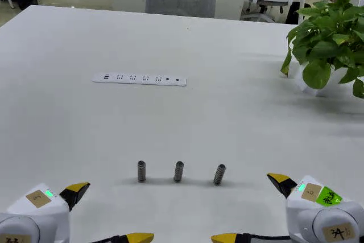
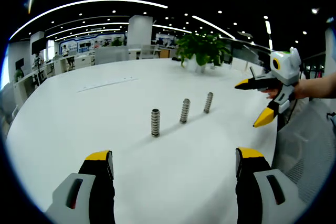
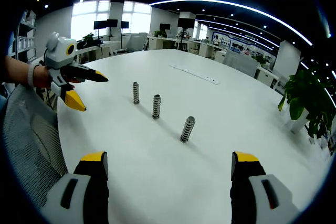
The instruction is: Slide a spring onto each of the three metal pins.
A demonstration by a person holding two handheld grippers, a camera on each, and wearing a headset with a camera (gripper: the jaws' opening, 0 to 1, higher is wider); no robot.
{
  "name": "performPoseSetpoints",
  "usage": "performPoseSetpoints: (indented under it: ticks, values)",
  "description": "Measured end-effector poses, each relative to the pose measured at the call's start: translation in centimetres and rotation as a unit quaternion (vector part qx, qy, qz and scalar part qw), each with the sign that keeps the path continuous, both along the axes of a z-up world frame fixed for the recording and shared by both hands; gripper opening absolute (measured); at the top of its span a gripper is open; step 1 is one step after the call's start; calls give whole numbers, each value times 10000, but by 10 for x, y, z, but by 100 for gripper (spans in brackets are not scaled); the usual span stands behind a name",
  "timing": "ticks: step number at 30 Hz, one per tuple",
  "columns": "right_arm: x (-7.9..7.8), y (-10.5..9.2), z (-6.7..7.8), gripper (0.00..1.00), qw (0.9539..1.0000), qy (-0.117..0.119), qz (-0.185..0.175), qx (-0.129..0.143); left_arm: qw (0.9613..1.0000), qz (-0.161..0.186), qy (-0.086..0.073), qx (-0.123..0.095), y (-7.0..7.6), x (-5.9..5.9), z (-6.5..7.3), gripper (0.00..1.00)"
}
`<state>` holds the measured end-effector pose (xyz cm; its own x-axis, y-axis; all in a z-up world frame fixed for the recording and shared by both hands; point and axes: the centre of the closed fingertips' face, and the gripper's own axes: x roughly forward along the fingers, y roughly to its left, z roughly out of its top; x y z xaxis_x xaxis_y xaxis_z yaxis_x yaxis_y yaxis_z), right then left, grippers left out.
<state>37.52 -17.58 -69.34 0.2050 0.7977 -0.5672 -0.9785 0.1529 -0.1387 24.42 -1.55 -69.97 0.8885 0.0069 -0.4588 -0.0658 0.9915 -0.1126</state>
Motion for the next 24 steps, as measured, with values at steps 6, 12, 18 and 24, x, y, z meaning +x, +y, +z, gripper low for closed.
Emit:
performPoseSetpoints:
  ticks: [6,12,18,24]
  values:
    - [4,-6,2,99,9983,99,-462,331,9999,85,-105,-31,4,0,4,98]
    - [-1,-2,-7,99,9995,48,-255,177,9999,99,-95,-7,9,-1,3,98]
    - [-6,2,-8,99,9998,1,-103,156,9999,90,-65,73,11,-4,3,98]
    - [1,0,-3,99,9993,-42,-251,288,9999,98,-70,26,12,-5,2,98]
